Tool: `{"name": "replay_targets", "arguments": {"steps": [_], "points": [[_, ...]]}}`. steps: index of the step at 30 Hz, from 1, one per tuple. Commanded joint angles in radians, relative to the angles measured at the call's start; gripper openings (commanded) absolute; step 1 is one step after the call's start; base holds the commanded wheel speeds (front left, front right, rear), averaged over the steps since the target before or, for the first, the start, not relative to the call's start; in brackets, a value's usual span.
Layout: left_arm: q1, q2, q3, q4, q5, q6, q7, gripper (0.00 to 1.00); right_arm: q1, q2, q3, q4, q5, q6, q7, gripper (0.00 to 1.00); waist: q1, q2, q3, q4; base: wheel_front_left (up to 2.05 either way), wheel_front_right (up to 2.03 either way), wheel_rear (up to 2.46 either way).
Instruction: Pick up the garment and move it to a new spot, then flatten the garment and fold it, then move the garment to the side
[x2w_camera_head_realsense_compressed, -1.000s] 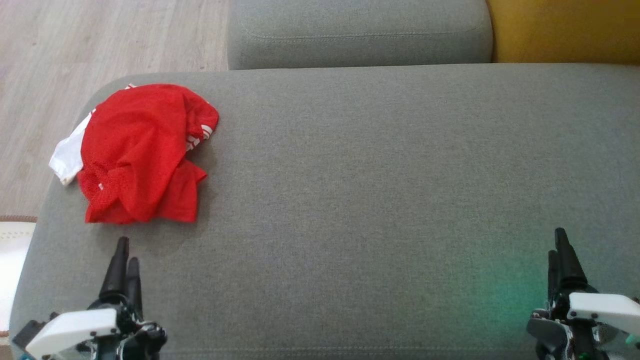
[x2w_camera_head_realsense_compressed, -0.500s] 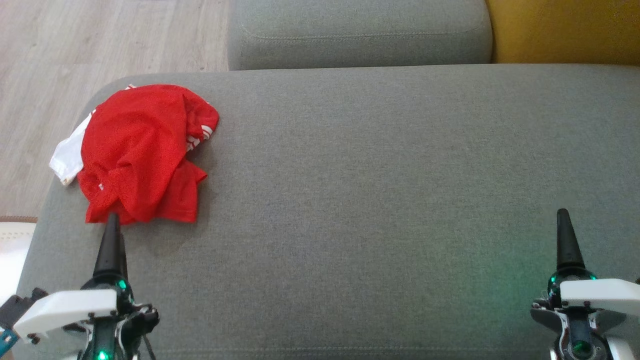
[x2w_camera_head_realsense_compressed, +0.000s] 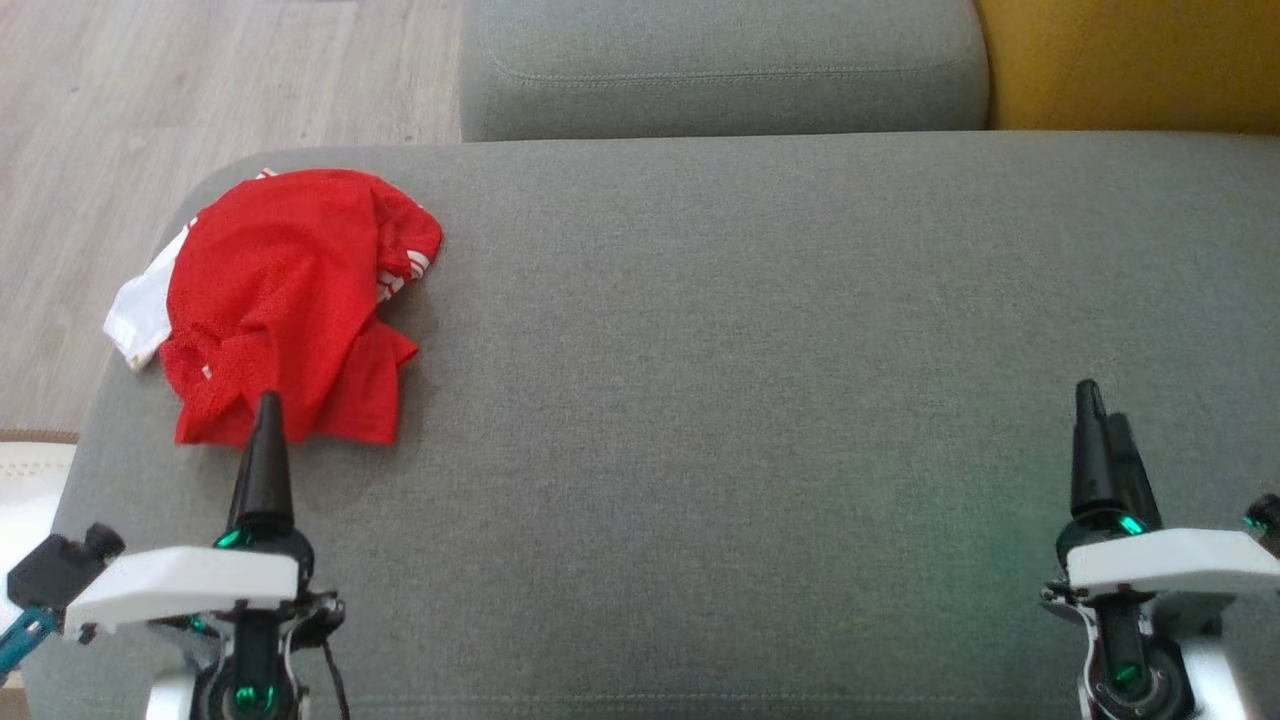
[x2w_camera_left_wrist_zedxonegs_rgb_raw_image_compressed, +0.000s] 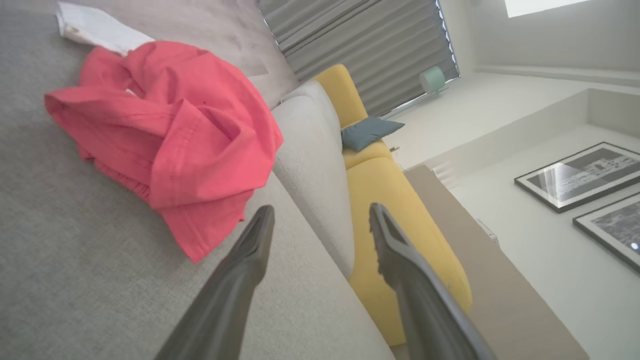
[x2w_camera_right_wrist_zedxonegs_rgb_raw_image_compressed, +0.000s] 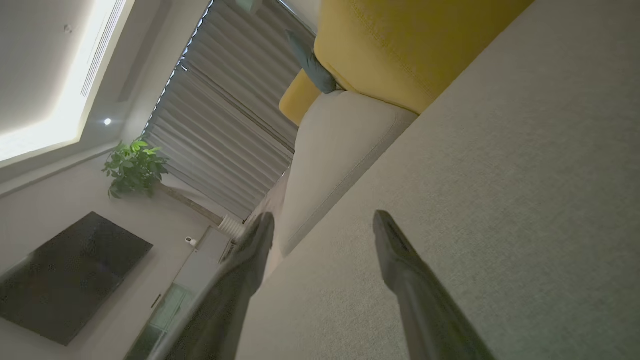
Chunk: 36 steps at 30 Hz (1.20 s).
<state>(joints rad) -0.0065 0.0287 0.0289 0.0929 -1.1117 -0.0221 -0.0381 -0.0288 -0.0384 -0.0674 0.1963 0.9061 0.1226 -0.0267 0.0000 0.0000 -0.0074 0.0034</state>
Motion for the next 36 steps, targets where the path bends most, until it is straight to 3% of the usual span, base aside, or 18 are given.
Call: {"name": "replay_targets", "arguments": {"steps": [1, 20, 30, 36], "points": [[-0.057, 0.013, 0.005, -0.054, 0.043, 0.006, -0.010, 1.00, -0.050, -0.007, 0.016, -0.047, -0.041, 0.003, -0.016, 1.00, 0.0000, 0.0000, 0.001, -0.001, 0.00, 0.00, 0.00], [-0.064, 0.022, -0.121, -0.127, 0.427, 0.042, -0.065, 1.00, -0.043, -0.008, 0.039, -0.137, -0.364, 0.005, -0.075, 1.00, 0.0000, 0.0000, 0.003, 0.001, 0.00, 0.00, 0.00], [-0.070, 0.066, -0.217, -0.144, 0.592, 0.104, -0.095, 1.00, -0.022, -0.009, 0.082, -0.153, -0.520, 0.005, -0.105, 1.00, 0.0000, 0.0000, 0.002, 0.000, 0.00, 0.00, 0.00], [-0.079, 0.101, -0.283, -0.145, 0.684, 0.173, -0.112, 1.00, -0.016, -0.009, 0.078, -0.163, -0.616, 0.006, -0.123, 1.00, 0.0000, 0.0000, -0.001, 0.001, 0.00, 0.00, 0.00]]}}
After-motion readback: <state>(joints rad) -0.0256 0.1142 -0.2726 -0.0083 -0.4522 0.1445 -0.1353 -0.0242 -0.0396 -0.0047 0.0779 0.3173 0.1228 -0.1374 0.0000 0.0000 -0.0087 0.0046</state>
